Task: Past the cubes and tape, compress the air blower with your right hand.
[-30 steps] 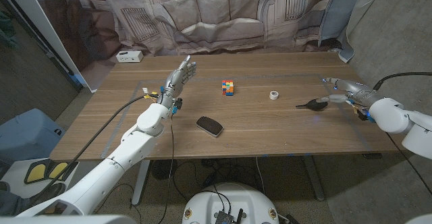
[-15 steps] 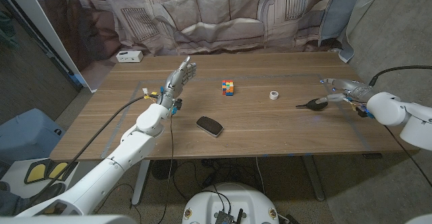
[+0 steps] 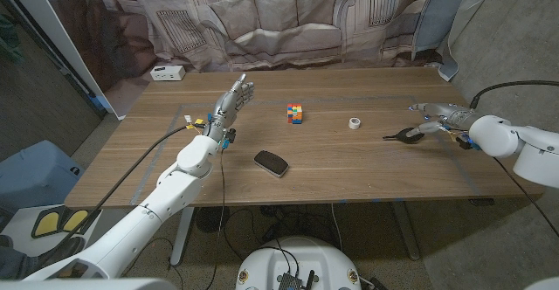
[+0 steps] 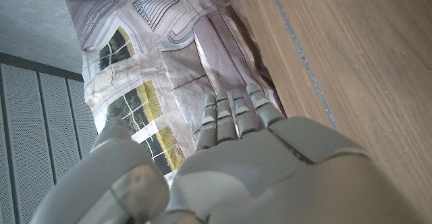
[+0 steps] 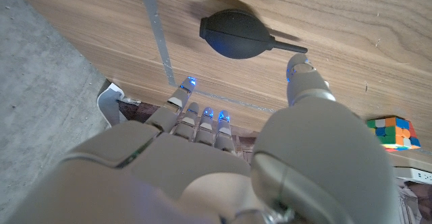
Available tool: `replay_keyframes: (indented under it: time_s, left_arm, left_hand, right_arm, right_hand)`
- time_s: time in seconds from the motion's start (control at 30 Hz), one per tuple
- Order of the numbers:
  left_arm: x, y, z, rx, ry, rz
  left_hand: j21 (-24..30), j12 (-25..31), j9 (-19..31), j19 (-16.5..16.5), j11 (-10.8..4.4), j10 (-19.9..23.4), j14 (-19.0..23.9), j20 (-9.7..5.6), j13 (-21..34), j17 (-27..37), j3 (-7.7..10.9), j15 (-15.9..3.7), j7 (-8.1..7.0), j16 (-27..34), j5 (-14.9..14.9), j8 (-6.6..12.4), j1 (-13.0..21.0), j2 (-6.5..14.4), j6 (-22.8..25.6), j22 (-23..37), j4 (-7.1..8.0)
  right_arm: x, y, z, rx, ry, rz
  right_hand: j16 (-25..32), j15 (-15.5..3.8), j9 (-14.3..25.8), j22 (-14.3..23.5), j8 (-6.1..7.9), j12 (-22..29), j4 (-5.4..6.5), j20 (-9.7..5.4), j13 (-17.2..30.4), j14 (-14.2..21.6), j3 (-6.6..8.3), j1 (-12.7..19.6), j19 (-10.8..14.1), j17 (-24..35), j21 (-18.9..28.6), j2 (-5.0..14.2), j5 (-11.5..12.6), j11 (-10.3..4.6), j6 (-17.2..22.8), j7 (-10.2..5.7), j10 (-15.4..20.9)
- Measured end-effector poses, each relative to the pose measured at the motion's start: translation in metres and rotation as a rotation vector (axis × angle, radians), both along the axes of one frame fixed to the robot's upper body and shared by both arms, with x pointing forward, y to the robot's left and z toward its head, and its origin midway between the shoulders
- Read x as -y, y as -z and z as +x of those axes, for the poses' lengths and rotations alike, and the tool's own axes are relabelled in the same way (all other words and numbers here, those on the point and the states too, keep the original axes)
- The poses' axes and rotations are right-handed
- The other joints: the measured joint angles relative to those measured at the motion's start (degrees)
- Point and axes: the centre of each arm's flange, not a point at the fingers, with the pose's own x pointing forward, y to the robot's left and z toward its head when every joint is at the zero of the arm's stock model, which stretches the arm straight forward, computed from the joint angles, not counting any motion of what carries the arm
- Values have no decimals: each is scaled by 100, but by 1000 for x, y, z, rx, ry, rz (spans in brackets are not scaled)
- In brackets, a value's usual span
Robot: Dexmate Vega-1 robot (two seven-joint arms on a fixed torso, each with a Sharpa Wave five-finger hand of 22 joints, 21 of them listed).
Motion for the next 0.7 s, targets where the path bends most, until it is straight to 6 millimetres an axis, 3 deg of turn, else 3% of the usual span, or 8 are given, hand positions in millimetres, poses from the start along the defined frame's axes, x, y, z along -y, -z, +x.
replay_keyframes:
  time_s: [0.33,0.7]
  left_arm:
    - [0,1,-1,2,0,-7]
    - [2,0,-2,6,-2,-12]
  left_hand:
    - [-48,0,0,0,-22,22,0,0,0,0,0,0,0,0,0,-31,0,0,0,0,0]
    - [-48,0,0,0,-21,21,0,0,0,0,-25,0,0,0,0,-31,-30,30,0,0,-24]
  right_arm:
    - [1,-2,8,-31,-3,-15]
    - [5,-3,15,-69,-9,-27]
  right_hand:
    - [0,1,29,0,0,1,0,1,1,6,0,61,81,0,0,0,0,-30,0,0,36]
    - [44,-42,28,0,0,21,-3,-10,1,146,45,233,216,1,0,7,0,64,-33,33,129]
